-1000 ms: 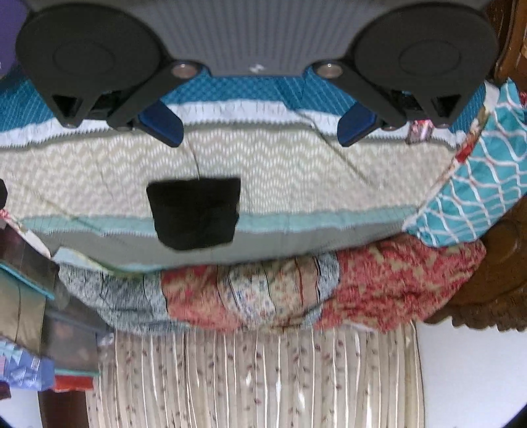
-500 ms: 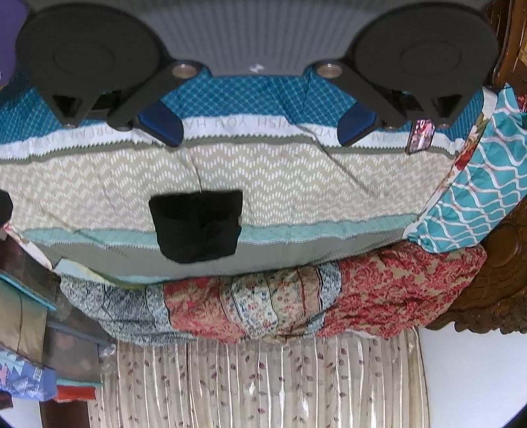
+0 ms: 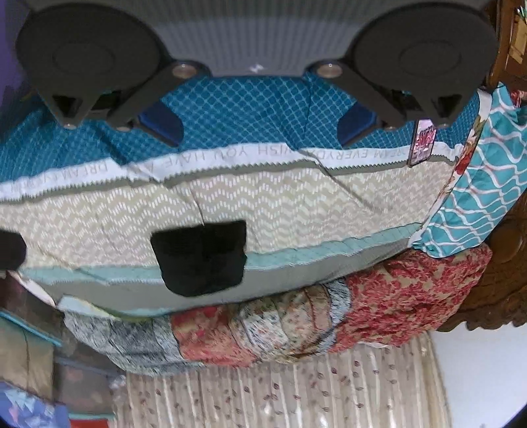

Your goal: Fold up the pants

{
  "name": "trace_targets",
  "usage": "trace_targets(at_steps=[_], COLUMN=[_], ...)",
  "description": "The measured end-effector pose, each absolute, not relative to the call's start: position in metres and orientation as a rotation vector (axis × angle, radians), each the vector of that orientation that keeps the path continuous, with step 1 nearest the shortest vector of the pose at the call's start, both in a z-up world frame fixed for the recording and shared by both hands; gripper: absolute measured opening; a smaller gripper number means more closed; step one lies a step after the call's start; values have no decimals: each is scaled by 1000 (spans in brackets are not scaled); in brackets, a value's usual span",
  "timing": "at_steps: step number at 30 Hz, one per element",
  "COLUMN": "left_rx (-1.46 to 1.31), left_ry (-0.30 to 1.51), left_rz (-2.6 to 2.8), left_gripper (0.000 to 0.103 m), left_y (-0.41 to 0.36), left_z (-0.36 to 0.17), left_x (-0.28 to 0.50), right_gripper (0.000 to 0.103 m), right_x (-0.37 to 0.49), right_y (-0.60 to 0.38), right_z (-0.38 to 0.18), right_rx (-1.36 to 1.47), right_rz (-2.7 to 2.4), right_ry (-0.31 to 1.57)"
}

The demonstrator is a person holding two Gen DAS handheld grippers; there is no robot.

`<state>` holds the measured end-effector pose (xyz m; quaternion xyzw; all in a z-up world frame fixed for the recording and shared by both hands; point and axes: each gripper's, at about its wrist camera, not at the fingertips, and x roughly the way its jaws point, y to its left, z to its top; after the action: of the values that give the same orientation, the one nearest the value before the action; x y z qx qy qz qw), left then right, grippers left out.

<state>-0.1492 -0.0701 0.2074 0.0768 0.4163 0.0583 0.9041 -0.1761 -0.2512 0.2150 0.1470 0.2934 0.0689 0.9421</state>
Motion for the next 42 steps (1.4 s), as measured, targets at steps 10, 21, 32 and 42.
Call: trace_targets(at_steps=[10,21,32,42], left_rx=[240,240,158,164], left_ry=[961,971,993,1002], left_rz=[42,35,80,81], left_gripper=[103,103,103,103], left_y=[-88,-88,-63,-62], left_z=[176,175,175,173], left_x=[-159,-159,-153,-153], right_gripper=[103,103,103,103], right_x=[-173,-173,-171,-169], right_y=[-255,-255,-244,-243], right_z=[196,193,188,182], right_rx=[329,306,211,161], right_rz=[138,117,85,56], right_ry=[672,681,692,694])
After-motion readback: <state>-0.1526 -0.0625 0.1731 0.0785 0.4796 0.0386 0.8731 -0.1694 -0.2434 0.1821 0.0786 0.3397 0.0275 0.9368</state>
